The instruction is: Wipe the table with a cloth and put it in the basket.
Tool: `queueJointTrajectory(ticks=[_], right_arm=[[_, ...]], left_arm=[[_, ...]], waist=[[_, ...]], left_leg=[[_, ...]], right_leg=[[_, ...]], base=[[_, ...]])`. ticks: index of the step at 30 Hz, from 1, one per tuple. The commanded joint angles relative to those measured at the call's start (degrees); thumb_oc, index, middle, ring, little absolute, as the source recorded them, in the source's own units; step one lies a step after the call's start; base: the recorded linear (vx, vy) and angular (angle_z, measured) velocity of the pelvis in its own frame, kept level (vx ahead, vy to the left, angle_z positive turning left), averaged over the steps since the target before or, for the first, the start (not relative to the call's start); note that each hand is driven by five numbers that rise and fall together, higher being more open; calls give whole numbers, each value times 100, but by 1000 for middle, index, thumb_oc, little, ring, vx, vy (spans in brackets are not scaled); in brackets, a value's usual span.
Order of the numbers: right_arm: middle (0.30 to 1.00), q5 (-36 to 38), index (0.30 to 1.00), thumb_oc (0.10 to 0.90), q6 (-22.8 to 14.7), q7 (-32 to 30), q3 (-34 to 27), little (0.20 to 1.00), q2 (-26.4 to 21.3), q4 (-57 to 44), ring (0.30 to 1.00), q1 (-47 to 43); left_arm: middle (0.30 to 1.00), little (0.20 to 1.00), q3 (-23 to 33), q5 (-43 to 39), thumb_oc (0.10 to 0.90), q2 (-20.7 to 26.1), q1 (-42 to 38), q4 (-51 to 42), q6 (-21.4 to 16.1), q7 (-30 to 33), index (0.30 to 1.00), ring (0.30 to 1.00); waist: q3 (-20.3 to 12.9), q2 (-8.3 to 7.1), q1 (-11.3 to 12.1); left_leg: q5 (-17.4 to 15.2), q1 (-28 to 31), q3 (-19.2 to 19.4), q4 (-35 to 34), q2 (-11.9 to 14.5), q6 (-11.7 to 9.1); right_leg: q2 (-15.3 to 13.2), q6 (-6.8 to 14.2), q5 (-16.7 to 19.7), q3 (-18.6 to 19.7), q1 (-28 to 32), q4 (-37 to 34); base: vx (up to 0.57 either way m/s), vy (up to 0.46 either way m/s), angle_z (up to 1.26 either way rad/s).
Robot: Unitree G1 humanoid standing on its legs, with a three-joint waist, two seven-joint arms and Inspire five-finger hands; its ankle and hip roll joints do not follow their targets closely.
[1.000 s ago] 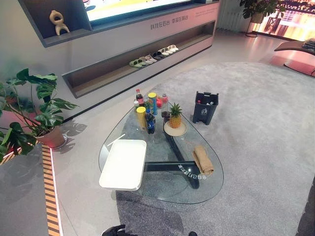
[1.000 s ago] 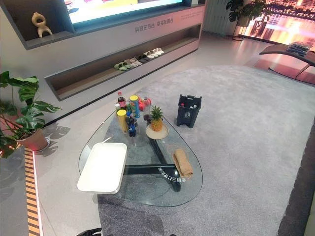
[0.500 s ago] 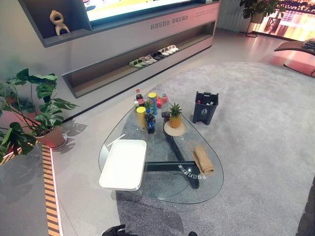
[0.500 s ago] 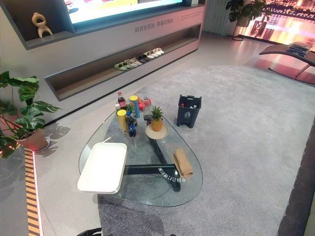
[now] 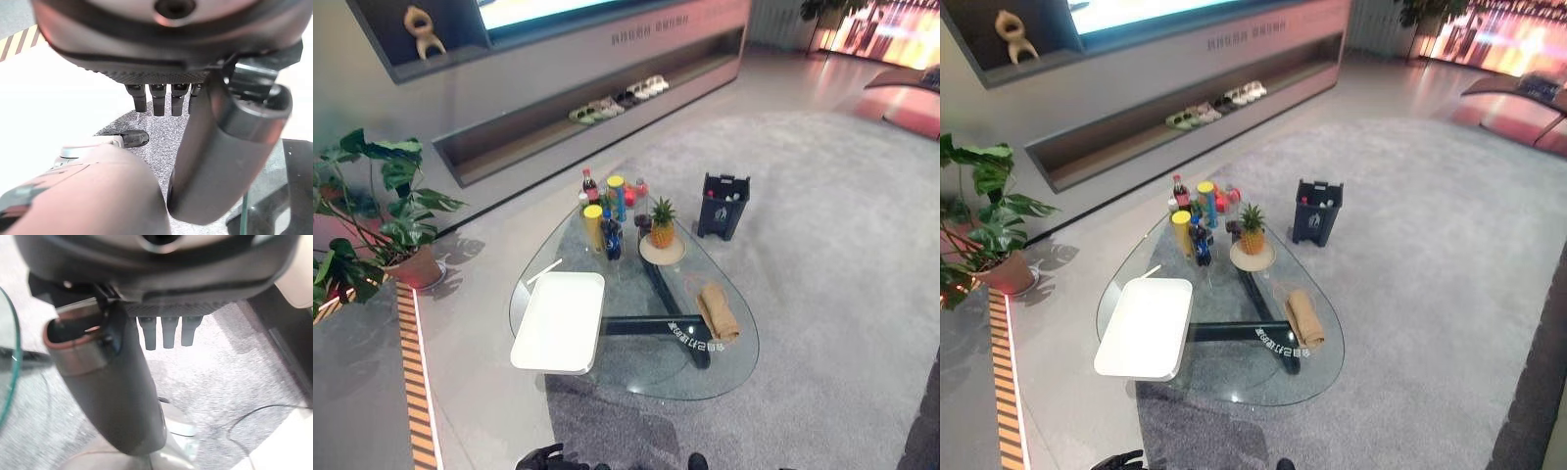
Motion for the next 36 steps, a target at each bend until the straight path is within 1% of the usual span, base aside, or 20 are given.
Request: queueJointTrajectory(ticks=[1,4,5,6,7,8,9,11,13,16,18,19,20,23,25,28,31,36], right_arm=[[900,119,900,800,6,5,227,900,-180,171,900,-648],[900,286,900,800,-72,-159,213,900,-228,234,900,-857],[900,343,900,800,-109,-240,193,900,-269,228,900,-989],[900,383,900,800,-110,-280,189,900,-296,232,900,-1072],[900,477,900,800,-148,-327,207,900,-350,243,900,-1188],[900,506,900,800,-154,-343,212,900,-364,249,900,-1221],[900,596,900,800,-225,-412,169,900,-415,240,900,-1290],[900,769,900,800,-288,-477,101,900,-488,182,900,-1353],[900,864,900,800,-372,-564,23,900,-551,96,900,-1397],[900,969,900,800,-518,-724,-35,900,-610,8,900,-1491],[900,1095,900,800,-646,-914,-93,900,-652,-84,900,-1538],[900,1123,900,800,-793,-1067,-184,900,-676,-141,900,-1540],[900,1173,900,800,-872,-1182,-244,900,-692,-165,900,-1556],[900,1232,900,800,-1309,-1593,-432,900,-740,-276,900,-1604],[900,1310,900,800,-1537,-1796,-514,900,-786,-361,900,-1637],[900,1463,900,800,-1987,-2081,-668,900,-920,-623,900,-1732],[900,1452,900,800,-2323,-2211,-795,900,-1008,-914,900,-1743],[900,1588,900,800,-2460,-2294,-856,900,-1195,-1325,900,-1887]], left_arm=[[900,900,25,-500,800,274,-772,129,-322,270,900,900],[900,900,3,-717,800,301,-990,78,-495,288,900,900],[900,900,-23,-944,800,330,-1091,27,-630,290,900,900],[900,900,-38,-1047,800,352,-1162,7,-673,294,900,900],[900,900,-86,-1235,800,392,-1278,-36,-758,249,900,900],[900,900,-101,-1331,800,403,-1312,-48,-784,221,900,900],[900,900,-94,-1517,800,425,-1383,-105,-861,127,900,900],[900,900,-52,-1831,800,460,-1424,-213,-907,-65,900,900],[900,900,12,-2075,800,505,-1446,-373,-850,-177,900,900],[900,900,71,-2297,800,542,-1481,-496,-805,-265,900,900],[900,900,124,-2410,800,582,-1500,-590,-746,-306,900,900],[900,900,140,-2401,800,584,-1500,-633,-729,-289,900,900],[900,900,143,-2395,800,587,-1505,-652,-717,-272,900,900],[900,900,187,-2395,800,621,-1503,-652,-712,-240,900,900],[900,900,202,-2446,800,664,-1496,-641,-723,-249,900,900],[900,900,229,-2594,800,758,-1443,-704,-762,-304,900,900],[900,900,303,-2975,800,773,-1359,-863,-825,-280,900,900],[900,900,407,-2986,800,841,-1315,-1020,-775,-295,900,900]], waist=[[933,-80,-107],[1236,-49,-115],[1406,-34,-102],[1486,-30,-89],[1644,-32,-75],[1666,-34,-75],[1820,-35,-44],[1952,-29,-41],[2034,-15,-40],[2040,1,-37],[2040,6,-30],[2040,2,-31],[2040,3,-27],[2040,-8,-31],[2040,-29,-39],[2040,-72,-34],[2040,-102,-31],[2040,-141,15]], left_leg=[[123,-443,-156,-142,-447,230],[216,-777,-175,-142,-473,245],[286,-958,-147,-142,-490,246],[322,-1064,-132,-119,-497,243],[344,-1287,-120,73,-526,232],[328,-1379,-120,173,-539,229],[275,-1740,-188,635,-614,214],[162,-2152,-204,1171,-695,215],[57,-2544,-221,1639,-750,212],[-77,-3040,-194,2181,-745,226],[-266,-3406,-158,2678,-694,251],[-406,-3671,-187,3039,-678,261],[-491,-3816,-199,3229,-667,271],[-674,-4177,-234,3643,-625,323],[-746,-4319,-250,3799,-603,341],[-830,-4555,-269,4016,-601,358],[-867,-4690,-270,4109,-608,374],[-885,-4838,-268,4209,-612,366]], right_leg=[[274,-108,-199,-125,-418,279],[284,-109,-160,-120,-813,408],[269,-114,-151,-162,-1039,528],[259,-120,-159,-190,-1160,614],[241,-142,-185,-231,-1365,798],[231,-149,-200,-241,-1442,867],[200,-175,-263,-307,-1688,1166],[175,-207,-375,-378,-2017,1550],[170,-239,-490,-433,-2348,1924],[180,-286,-650,-462,-2841,2417],[207,-342,-854,-458,-3216,2901],[225,-371,-955,-420,-3455,3202],[241,-392,-1020,-398,-3584,3374],[296,-459,-1159,-308,-3925,3822],[303,-482,-1188,-288,-4055,3982],[310,-513,-1198,-290,-4268,4182],[318,-521,-1187,-297,-4388,4253],[294,-563,-1204,-391,-4519,4380]], base=[[-190,-20,-8],[-166,-5,0],[-175,18,2],[-246,18,-2],[-158,2,-1],[-198,-23,0],[-148,-32,1],[-147,-45,4],[-103,-40,7],[-61,-37,10],[-43,-41,14],[-45,-59,16],[-26,-68,15],[-9,-76,11],[2,-61,2],[17,-59,-3],[4,-35,-7],[-9,-37,-3]])
